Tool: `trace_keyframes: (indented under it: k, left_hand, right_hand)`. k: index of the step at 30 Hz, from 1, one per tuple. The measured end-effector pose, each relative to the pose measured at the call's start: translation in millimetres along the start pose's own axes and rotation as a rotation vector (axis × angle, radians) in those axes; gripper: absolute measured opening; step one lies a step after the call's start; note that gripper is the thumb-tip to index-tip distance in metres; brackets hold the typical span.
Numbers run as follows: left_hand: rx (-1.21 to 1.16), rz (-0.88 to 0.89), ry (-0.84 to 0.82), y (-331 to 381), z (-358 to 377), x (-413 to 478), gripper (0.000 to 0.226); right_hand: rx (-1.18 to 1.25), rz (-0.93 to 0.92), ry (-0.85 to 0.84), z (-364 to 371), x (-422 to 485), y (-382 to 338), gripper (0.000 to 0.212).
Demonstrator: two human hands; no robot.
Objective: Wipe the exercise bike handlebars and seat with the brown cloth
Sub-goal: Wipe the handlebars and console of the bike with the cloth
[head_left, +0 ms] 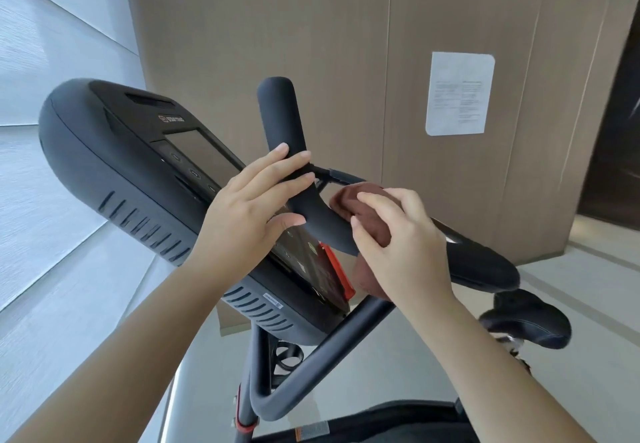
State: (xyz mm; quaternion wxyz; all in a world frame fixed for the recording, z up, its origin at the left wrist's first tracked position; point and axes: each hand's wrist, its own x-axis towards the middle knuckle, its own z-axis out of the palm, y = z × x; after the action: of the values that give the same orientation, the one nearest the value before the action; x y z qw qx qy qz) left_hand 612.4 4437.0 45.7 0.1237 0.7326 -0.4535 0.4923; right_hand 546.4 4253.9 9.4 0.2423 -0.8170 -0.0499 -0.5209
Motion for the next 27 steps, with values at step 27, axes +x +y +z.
trace_keyframes:
  k: [27]
  left_hand:
    - [0.457, -0.41, -0.227, 96.6, 31.4, 1.3, 0.064]
  right_hand:
    - [0.412, -0.558, -0.965, -41.5, 74.9, 132.8, 0.027]
